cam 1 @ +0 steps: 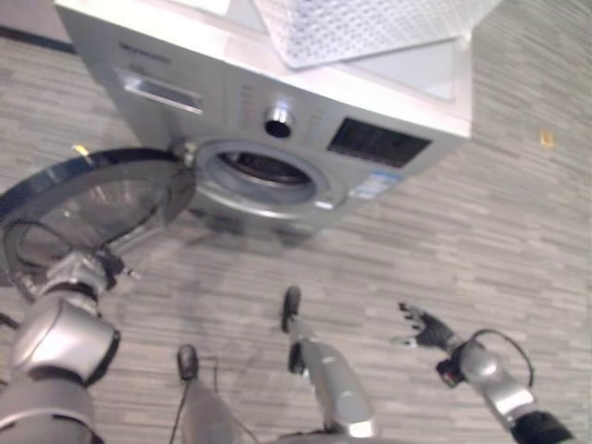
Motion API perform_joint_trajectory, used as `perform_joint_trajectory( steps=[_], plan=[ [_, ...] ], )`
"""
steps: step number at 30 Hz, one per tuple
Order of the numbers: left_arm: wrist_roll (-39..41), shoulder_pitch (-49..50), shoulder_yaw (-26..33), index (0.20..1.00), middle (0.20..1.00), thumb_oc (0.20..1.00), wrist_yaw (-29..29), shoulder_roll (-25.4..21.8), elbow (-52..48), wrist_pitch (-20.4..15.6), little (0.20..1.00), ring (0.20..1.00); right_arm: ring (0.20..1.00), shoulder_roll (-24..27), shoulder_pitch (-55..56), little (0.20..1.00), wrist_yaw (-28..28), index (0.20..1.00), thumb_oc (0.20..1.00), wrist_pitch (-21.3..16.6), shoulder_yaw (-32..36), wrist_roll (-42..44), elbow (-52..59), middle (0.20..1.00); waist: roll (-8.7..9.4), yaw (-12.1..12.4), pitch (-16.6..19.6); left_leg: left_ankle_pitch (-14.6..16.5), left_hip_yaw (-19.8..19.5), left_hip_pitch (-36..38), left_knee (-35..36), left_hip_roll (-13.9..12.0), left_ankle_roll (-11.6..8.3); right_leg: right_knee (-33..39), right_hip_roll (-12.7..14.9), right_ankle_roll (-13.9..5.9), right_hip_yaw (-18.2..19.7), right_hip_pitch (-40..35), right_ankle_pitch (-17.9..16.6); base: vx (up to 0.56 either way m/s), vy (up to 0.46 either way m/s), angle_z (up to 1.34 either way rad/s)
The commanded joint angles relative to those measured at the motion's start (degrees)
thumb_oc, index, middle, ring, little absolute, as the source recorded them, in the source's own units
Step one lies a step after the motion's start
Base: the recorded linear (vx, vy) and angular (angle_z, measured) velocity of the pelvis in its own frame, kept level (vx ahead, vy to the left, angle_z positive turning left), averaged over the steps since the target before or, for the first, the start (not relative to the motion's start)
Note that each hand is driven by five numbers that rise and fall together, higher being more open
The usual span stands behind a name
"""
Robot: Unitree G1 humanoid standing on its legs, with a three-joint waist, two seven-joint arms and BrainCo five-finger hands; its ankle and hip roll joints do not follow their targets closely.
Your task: Grab the laundry basket,head to the washer,open it,put in the laundry and shut it.
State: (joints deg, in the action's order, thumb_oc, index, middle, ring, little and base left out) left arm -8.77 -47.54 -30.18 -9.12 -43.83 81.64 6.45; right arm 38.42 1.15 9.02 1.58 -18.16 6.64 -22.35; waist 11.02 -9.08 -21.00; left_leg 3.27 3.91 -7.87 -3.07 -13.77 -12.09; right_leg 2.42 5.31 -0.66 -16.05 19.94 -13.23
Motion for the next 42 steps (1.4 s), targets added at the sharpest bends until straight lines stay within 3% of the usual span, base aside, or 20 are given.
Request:
perform_joint_trajectory(
  steps=[1, 17, 26, 27, 29, 30, 33, 35, 38, 41, 42],
  plan=[
    [0.8, 2.0, 2.3, 1.0, 1.0, 1.0, 1.2, -1.9, 0.4, -1.0, 1.0, 1.0, 1.0, 2.6, 3.1, 1.0, 0.1, 1.0, 1.0, -0.5, 2.9, -1.8, 0.3, 1.0, 0.23, 0.3, 0.8, 4.6, -2.2, -7.3, -10.5, 0.0, 2.95, -5.3, 5.7, -7.99, 3.9, -4.3, 8.4, 0.0, 0.0, 0.0],
    [1.2, 7.9, 5.4, 1.0, 1.0, 1.0, 1.1, -0.2, 0.3, -1.8, 1.0, 1.0, 1.0, 1.7, 2.6, 1.0, 0.1, 1.0, 1.0, -0.4, 2.8, -3.2, -1.5, 1.0, -1.35, -0.2, 3.4, 4.9, -2.0, -8.2, -11.6, -0.5, 2.52, -5.9, 5.1, -7.52, 4.9, -3.8, 9.2, 0.0, -0.002, -0.01],
    [6.3, 16.7, 11.7, 1.0, 1.0, 1.0, 6.9, 5.1, -8.1, -3.7, 1.0, 1.0, 1.0, 1.0, -0.8, 1.0, -3.8, 1.0, 1.0, -0.6, 5.0, -4.9, -1.1, 1.0, -5.25, 1.0, 5.3, 2.9, -1.7, -4.5, -7.5, -1.6, 1.99, -8.8, 4.4, -6.63, 5.0, -4.7, 13.2, 0.05, -0.047, -0.01],
    [7.8, 21.6, 14.3, 1.0, 1.0, 1.0, 8.7, 6.9, -14.1, -4.6, 1.0, 1.0, 1.0, 1.6, -0.3, 1.0, -5.8, 1.0, 1.0, -0.8, 7.8, -6.7, 2.5, 1.0, -6.13, 1.3, 5.8, 0.9, -1.2, -3.9, -6.1, -1.6, 2.24, -9.0, 4.2, -5.91, 5.0, -4.8, 13.6, 0.03, -0.081, 0.05],
    [10.3, 29.7, 17.2, 1.0, 1.0, 1.0, 10.7, 9.9, -21.4, -6.4, 1.0, 1.0, 1.0, 1.8, -0.2, 1.0, -11.2, 1.0, 1.0, -2.5, 13.6, -8.3, 6.8, 1.0, -7.93, 1.9, 6.7, -0.1, -0.9, -1.6, -5.6, -2.9, 2.08, -9.4, 2.5, -4.97, 5.3, -6.9, 16.0, 0.12, -0.136, 0.01],
    [10.3, 29.8, 17.2, 1.0, 1.0, 1.0, 10.7, 9.9, -21.5, -6.4, 1.0, 1.0, 1.0, 1.9, -0.1, 1.0, -11.2, 1.0, 1.0, -2.4, 13.6, -8.3, 6.9, 1.0, -7.97, 1.9, 6.7, 0.0, -0.8, -1.5, -5.5, -3.0, 2.05, -9.3, 2.4, -4.95, 5.3, -7.0, 16.0, 0.13, -0.13, -0.01],
    [11.3, 39.4, 19.3, 1.0, 1.0, 1.0, 11.7, 14.1, -30.2, -7.1, 1.0, 1.0, 1.0, -1.5, -0.8, 1.0, -21.3, 1.0, 1.0, -3.4, 23.0, -9.1, 11.6, 1.0, -9.52, 3.3, 7.1, -3.9, -2.3, -0.7, -9.6, -5.3, 2.11, -8.8, -1.1, -2.49, 6.0, -11.6, 19.3, 0.15, -0.194, 0.02],
    [11.3, 39.5, 19.3, 1.0, 1.0, 1.0, 11.6, 14.1, -30.3, -7.0, 1.0, 1.0, 1.0, -1.5, -0.7, 1.0, -21.3, 1.0, 1.0, -3.3, 23.1, -9.2, 11.8, 1.0, -9.6, 3.3, 7.1, -3.8, -2.4, -0.7, -9.7, -5.4, 2.05, -8.7, -1.2, -2.44, 5.9, -11.7, 19.3, 0.07, -0.108, 0.11],
    [12.3, 46.2, 21.6, 1.0, 1.0, 1.0, 10.8, 16.5, -34.7, -6.2, 1.0, 1.0, 1.0, -3.8, -2.0, 1.0, -32.2, 1.0, 1.0, -4.2, 32.2, -12.5, 18.3, 1.0, -10.07, 5.5, 7.3, -12.9, -5.1, -3.8, -24.6, -8.7, 3.88, -6.6, -5.4, 1.11, 6.4, -18.5, 22.0, 0.16, -0.266, 0.18],
    [12.4, 47.5, 22.2, 1.0, 1.0, 1.0, 11.1, 17.4, -33.5, -5.8, 1.0, 1.0, 1.0, -3.5, -2.9, 1.0, -35.8, 1.0, 1.0, -4.4, 35.5, -15.2, 22.2, 1.0, -10.2, 5.5, 8.2, -13.0, -4.3, -5.6, -29.9, -10.2, 4.4, -6.0, -6.6, 1.77, 6.7, -20.7, 23.5, 0.15, -0.119, 0.05],
    [11.8, 47.9, 22.3, 1.0, 1.0, 1.0, 11.2, 18.2, -32.6, -5.6, 1.0, 1.0, 1.0, -3.1, -3.7, 1.0, -37.3, 1.0, 1.0, -4.5, 37.2, -17.8, 26.6, 1.0, -10.47, 5.3, 9.1, -12.6, -1.1, -6.6, -30.3, -11.7, 4.34, -5.4, -6.9, 2.33, 5.9, -22.0, 24.3, 0.22, -0.088, 0.39]
  ],
)
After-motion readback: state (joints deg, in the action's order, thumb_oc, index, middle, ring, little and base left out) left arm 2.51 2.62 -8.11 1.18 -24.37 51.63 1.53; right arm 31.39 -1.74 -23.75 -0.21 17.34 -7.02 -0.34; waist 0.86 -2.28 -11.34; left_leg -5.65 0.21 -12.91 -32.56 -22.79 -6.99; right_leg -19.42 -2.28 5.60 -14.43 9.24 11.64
